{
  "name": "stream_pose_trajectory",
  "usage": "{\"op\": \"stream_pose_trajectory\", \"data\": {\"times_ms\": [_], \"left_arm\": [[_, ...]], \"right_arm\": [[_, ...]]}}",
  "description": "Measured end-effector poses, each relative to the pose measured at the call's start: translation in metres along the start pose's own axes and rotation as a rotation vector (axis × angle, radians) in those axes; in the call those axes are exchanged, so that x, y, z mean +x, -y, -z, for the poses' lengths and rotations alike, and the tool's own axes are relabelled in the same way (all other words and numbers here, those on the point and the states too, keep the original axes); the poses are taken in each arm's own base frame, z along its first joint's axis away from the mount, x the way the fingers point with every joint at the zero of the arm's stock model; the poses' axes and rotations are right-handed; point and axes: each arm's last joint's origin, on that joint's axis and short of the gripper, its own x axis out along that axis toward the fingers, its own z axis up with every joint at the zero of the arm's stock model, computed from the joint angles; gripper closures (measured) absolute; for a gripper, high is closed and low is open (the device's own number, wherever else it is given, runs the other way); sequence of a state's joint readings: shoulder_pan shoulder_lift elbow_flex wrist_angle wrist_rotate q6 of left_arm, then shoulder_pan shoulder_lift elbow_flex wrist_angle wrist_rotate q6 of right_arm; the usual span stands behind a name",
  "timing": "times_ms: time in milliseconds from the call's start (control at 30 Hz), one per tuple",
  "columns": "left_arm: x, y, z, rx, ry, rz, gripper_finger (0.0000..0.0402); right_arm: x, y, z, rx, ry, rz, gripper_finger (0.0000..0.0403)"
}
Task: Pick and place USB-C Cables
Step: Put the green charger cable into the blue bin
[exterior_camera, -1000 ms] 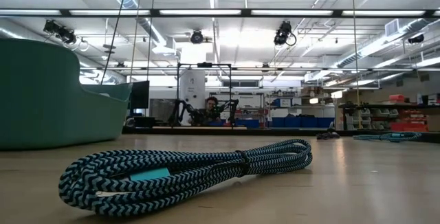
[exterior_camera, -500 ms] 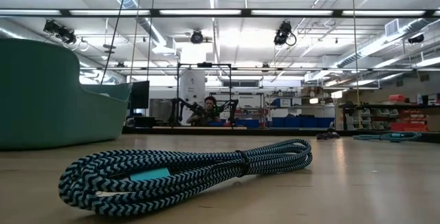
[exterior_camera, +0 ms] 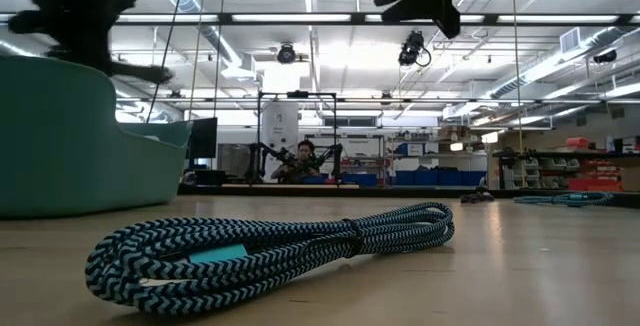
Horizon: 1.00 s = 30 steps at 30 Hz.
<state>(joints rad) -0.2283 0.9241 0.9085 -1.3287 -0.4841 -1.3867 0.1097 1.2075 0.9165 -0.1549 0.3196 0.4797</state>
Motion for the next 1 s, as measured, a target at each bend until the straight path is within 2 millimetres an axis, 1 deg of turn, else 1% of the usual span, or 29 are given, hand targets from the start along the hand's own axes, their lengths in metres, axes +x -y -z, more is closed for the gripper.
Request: {"op": "stream_pose_trajectory", "data": {"times_ms": [33,100,267,400,500,567,667,767,867,1000], "left_arm": [[0.000,-0.003,0.001,-0.008,-0.022,-0.034,0.0377],[0.001,-0.004,0.002,-0.014,-0.049,-0.047,0.0377],[0.003,0.004,0.004,-0.021,-0.100,-0.015,0.0370],[0.009,0.010,0.008,-0.019,-0.174,-0.047,0.0375],[0.022,0.013,0.014,-0.009,-0.179,-0.075,0.0373],[0.037,0.013,0.021,0.007,-0.189,-0.101,0.0364],[0.057,0.009,0.032,-0.001,-0.270,-0.154,0.0348],[0.067,0.007,0.036,-0.003,-0.335,-0.182,0.0328],[0.062,0.008,0.033,0.028,-0.337,-0.164,0.0298],[0.044,0.011,0.022,0.050,-0.347,-0.150,0.0246]], "right_arm": [[0.001,0.000,0.001,-0.004,-0.009,0.005,0.0277],[0.007,0.000,0.004,-0.008,-0.021,0.010,0.0277],[0.016,-0.001,0.010,-0.017,-0.051,0.026,0.0277],[0.020,-0.001,0.013,-0.006,-0.067,0.032,0.0278],[0.020,0.000,0.014,-0.010,-0.077,0.033,0.0279],[0.020,-0.001,0.014,-0.009,-0.072,0.030,0.0279],[0.020,-0.001,0.013,-0.007,-0.069,0.028,0.0279],[0.019,-0.001,0.013,-0.006,-0.073,0.021,0.0279],[0.019,-0.002,0.014,-0.006,-0.083,0.003,0.0279],[0.019,-0.003,0.014,-0.001,-0.101,-0.030,0.0279]]}}
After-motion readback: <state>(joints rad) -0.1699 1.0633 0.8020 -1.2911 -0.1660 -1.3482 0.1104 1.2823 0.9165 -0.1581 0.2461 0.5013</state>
